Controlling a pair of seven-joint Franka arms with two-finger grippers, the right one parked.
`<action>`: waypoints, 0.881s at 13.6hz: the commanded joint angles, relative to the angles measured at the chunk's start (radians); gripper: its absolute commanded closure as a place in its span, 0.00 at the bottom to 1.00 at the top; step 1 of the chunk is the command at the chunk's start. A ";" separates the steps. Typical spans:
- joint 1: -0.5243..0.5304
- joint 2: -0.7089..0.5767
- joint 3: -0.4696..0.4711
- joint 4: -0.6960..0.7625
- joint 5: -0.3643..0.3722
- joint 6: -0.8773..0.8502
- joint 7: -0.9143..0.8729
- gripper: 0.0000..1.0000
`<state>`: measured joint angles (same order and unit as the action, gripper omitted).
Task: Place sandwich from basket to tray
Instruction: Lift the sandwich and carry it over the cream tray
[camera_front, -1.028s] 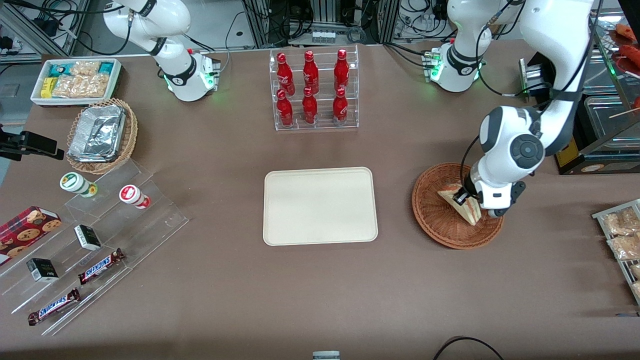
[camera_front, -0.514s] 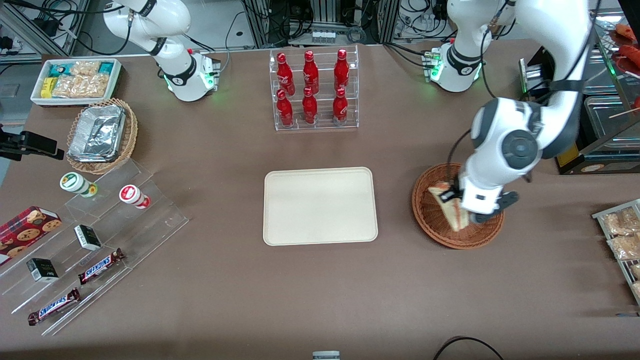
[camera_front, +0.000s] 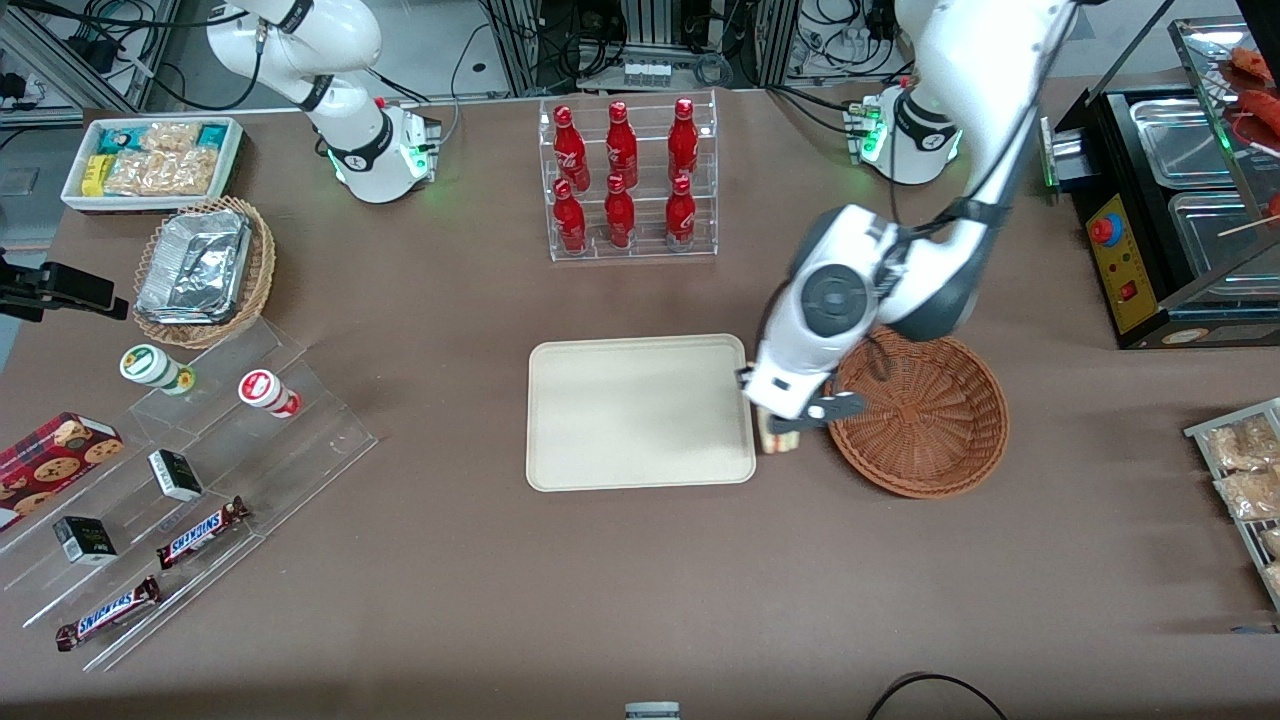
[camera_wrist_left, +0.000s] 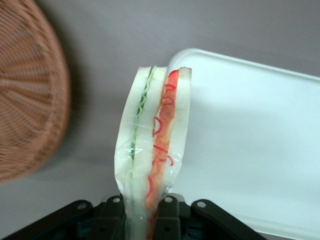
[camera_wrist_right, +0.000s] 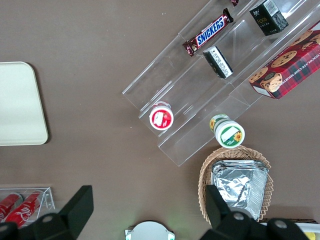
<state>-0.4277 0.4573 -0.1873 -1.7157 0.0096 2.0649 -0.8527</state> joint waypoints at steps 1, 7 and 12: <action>-0.087 0.122 0.011 0.155 0.003 -0.035 -0.086 1.00; -0.227 0.261 0.011 0.280 0.003 0.020 -0.195 1.00; -0.238 0.337 0.014 0.329 0.012 0.119 -0.270 1.00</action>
<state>-0.6562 0.7494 -0.1833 -1.4406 0.0097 2.1737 -1.0873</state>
